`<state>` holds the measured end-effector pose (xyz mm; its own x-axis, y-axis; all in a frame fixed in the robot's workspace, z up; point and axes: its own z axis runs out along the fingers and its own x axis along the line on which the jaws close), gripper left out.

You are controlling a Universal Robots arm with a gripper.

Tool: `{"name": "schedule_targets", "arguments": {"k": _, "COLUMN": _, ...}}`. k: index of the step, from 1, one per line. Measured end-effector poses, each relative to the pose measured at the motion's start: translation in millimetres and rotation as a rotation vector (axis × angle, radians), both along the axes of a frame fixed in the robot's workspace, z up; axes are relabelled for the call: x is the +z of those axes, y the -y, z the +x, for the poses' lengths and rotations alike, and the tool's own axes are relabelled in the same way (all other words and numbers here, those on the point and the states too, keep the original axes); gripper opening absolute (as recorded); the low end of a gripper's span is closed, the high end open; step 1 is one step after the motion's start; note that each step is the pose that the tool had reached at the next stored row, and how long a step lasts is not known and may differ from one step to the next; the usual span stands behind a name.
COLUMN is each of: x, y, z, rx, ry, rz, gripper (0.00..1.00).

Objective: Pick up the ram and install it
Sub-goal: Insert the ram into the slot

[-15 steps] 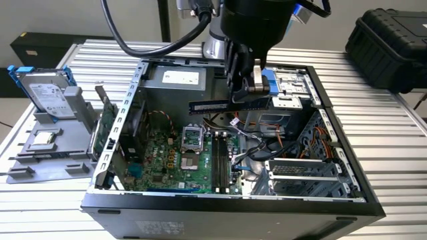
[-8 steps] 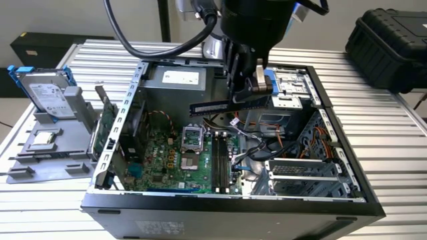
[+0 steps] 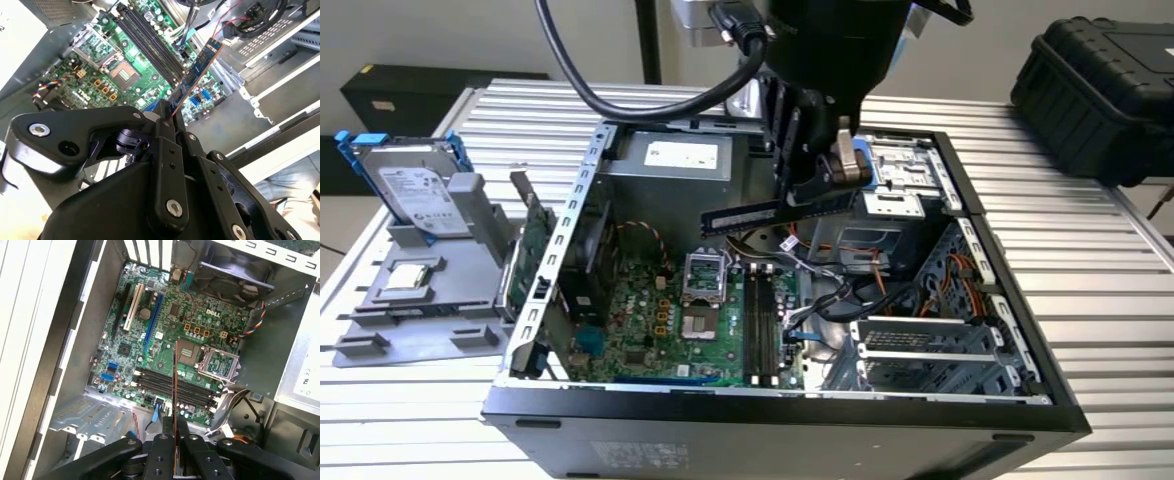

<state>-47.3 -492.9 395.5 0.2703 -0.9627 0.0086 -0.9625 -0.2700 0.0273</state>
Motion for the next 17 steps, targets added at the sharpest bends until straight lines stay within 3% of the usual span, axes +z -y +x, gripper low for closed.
{"name": "schedule_targets", "arguments": {"k": 17, "x": 0.0, "y": -0.8, "z": 0.0, "rx": 0.146, "ry": 0.0000, "rz": 0.0000, "gripper": 0.00}}
